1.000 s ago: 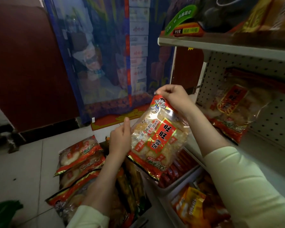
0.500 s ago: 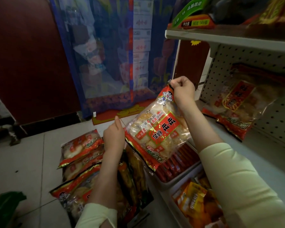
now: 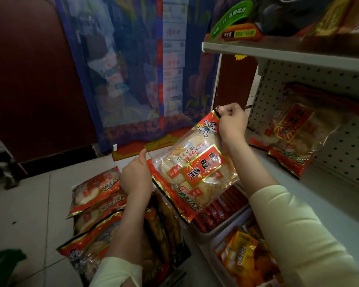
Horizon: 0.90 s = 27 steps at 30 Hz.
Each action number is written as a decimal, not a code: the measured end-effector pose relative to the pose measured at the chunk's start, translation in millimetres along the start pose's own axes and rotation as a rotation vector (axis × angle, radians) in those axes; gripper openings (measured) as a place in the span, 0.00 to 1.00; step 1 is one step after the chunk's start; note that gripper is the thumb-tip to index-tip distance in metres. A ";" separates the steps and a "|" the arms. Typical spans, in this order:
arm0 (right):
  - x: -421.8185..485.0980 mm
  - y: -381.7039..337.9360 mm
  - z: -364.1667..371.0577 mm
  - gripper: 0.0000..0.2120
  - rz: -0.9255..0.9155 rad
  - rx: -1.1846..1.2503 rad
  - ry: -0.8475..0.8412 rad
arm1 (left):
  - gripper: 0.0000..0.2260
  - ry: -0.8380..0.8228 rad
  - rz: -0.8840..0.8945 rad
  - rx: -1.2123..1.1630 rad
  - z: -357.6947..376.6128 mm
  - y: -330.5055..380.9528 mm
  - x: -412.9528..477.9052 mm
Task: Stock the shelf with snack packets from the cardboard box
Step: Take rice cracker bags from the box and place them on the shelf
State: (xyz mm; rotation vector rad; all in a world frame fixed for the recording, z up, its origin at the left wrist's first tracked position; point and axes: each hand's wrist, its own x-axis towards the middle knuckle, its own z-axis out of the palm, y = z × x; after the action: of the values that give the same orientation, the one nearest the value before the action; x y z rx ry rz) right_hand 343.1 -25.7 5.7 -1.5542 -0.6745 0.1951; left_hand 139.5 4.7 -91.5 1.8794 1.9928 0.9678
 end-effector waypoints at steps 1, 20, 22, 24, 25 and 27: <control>0.6 -1.0 -1.1 0.13 -0.017 0.003 -0.010 | 0.24 -0.024 0.038 0.054 -1.8 1.3 0.2; -8.3 -7.9 -30.2 0.37 -0.501 -0.372 0.011 | 0.25 -0.529 0.195 -0.770 -13.4 61.0 18.5; -11.9 5.7 -38.1 0.48 -0.273 -0.260 0.042 | 0.23 -0.557 0.174 -0.795 -12.0 69.7 22.0; -15.0 15.9 -45.4 0.51 -0.012 0.002 -0.069 | 0.20 -0.584 0.147 -0.823 -8.8 77.1 23.5; -13.9 21.6 -50.8 0.47 0.105 0.171 -0.177 | 0.20 -0.599 0.125 -0.851 -6.1 82.6 23.2; -13.1 34.9 -61.5 0.35 0.251 0.355 -0.436 | 0.21 -0.618 0.085 -0.915 -0.1 92.1 24.2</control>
State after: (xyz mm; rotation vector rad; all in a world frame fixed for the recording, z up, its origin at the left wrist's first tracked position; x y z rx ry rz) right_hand 374.2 -83.4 -23.9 -1.2548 -0.7323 0.8163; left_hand 209.3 23.7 -29.5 1.4567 0.8821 0.9252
